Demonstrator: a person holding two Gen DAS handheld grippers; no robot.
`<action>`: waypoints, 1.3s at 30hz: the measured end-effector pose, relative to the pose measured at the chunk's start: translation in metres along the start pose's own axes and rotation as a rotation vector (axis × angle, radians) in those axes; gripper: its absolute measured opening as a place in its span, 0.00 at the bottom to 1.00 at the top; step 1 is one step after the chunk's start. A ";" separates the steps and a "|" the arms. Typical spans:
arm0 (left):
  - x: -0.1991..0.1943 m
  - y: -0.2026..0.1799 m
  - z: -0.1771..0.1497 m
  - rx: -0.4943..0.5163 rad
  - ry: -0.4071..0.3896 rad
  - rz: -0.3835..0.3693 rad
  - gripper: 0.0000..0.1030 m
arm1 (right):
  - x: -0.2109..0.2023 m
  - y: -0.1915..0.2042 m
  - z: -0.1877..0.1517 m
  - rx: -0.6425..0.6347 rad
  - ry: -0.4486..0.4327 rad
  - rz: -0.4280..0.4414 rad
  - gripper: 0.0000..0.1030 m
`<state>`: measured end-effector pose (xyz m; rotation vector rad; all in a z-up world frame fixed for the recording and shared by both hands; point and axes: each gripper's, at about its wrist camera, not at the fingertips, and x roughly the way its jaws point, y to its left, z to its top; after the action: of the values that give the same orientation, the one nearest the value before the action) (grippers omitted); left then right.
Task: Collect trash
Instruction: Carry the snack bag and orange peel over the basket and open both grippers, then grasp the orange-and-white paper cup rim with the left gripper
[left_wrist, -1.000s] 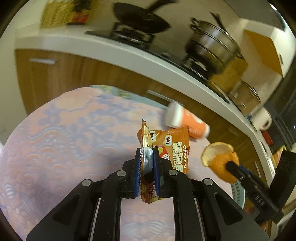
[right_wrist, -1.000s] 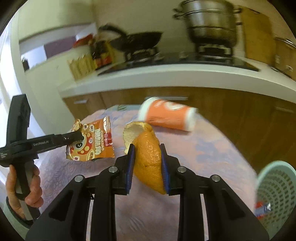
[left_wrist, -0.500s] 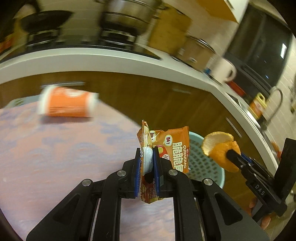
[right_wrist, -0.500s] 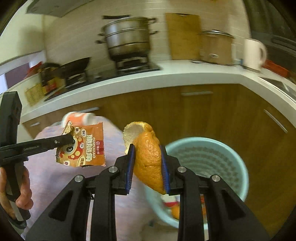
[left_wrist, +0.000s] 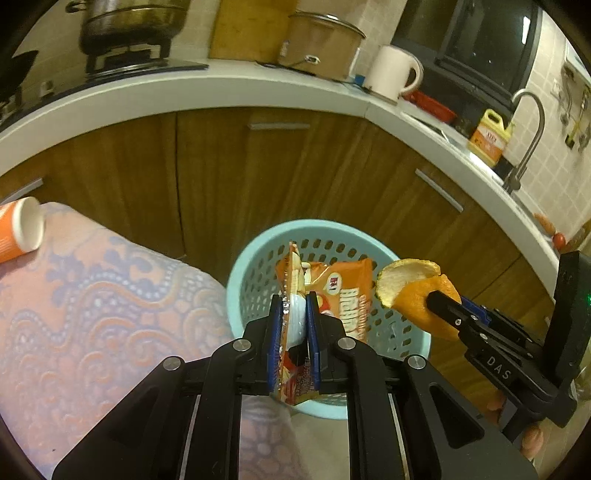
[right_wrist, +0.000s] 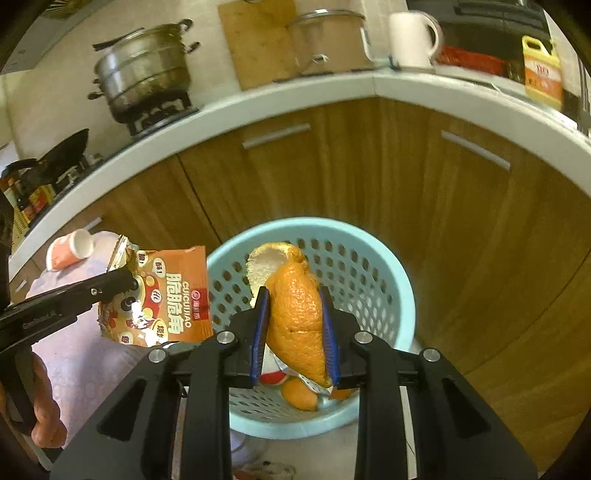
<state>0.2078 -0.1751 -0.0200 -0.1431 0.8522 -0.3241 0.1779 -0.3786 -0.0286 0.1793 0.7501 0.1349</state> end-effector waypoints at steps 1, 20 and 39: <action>0.002 0.000 0.000 0.000 0.004 -0.001 0.11 | 0.003 -0.001 0.000 0.002 0.006 -0.002 0.23; -0.026 0.040 0.000 -0.024 -0.045 0.080 0.56 | 0.023 0.004 -0.008 0.030 0.059 0.004 0.47; -0.151 0.165 -0.020 -0.207 -0.244 0.274 0.63 | -0.020 0.150 0.003 -0.232 -0.041 0.219 0.54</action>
<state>0.1370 0.0316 0.0339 -0.2498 0.6511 0.0399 0.1564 -0.2365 0.0182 0.0429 0.6674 0.4236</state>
